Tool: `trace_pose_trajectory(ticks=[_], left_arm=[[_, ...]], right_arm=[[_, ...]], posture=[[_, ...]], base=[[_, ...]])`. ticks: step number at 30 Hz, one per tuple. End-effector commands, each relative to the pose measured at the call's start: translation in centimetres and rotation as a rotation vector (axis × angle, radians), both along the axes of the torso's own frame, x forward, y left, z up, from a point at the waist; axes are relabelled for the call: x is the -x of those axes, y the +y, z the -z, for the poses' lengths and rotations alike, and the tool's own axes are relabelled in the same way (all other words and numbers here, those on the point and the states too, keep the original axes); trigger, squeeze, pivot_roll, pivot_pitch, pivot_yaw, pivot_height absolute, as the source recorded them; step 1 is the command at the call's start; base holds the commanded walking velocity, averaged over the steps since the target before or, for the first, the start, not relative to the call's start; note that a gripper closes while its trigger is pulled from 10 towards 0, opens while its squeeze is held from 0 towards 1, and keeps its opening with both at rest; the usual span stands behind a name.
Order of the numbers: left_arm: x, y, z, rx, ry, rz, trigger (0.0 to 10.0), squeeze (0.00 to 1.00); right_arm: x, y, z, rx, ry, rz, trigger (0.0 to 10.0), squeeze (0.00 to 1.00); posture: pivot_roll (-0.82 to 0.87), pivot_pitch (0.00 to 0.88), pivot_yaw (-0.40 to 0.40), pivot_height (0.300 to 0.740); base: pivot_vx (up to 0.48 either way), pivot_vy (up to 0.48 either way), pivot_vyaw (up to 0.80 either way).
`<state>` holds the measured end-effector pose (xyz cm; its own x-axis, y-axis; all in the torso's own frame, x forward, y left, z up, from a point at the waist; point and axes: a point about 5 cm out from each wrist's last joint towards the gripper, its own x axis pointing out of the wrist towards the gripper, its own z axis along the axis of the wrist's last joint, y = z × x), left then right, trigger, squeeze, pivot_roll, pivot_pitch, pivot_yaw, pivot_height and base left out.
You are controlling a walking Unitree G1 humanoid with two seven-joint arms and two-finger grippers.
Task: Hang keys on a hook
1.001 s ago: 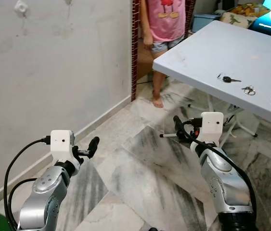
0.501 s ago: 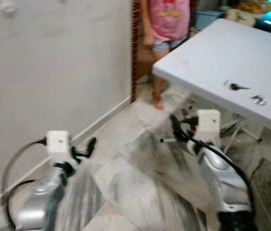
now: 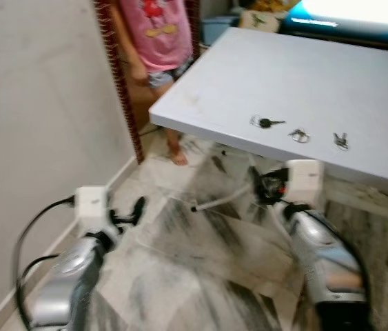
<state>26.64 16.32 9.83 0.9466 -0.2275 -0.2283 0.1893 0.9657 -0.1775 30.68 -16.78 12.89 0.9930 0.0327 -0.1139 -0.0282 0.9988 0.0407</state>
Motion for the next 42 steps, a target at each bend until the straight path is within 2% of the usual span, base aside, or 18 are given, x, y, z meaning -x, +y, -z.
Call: trace_pose_trajectory(ticks=[1,11,42], left_arm=[[0.0,1.07,-0.1,-0.019,0.002,-0.025,10.0,0.0],[-0.05,1.0,-0.1,-0.019,0.004,-0.021,10.0,0.0],[-0.03,0.54,0.04,-0.02,0.018,0.009,10.0,0.0]], right_arm=[[-0.13,1.32,-0.24,-0.018,-0.009,-0.034,10.0,0.0],[-0.24,1.31,-0.33,-0.02,-0.014,-0.033,10.0,0.0],[-0.13,1.89,-0.18,-0.016,-0.012,-0.042,10.0,0.0]], posture=[[0.02,0.102,0.006,0.74],[0.02,0.101,0.007,0.74],[0.03,0.087,0.01,0.74]], base=[[0.311,0.0,-0.77],[0.304,0.0,-0.71],[0.289,0.0,-0.04]])
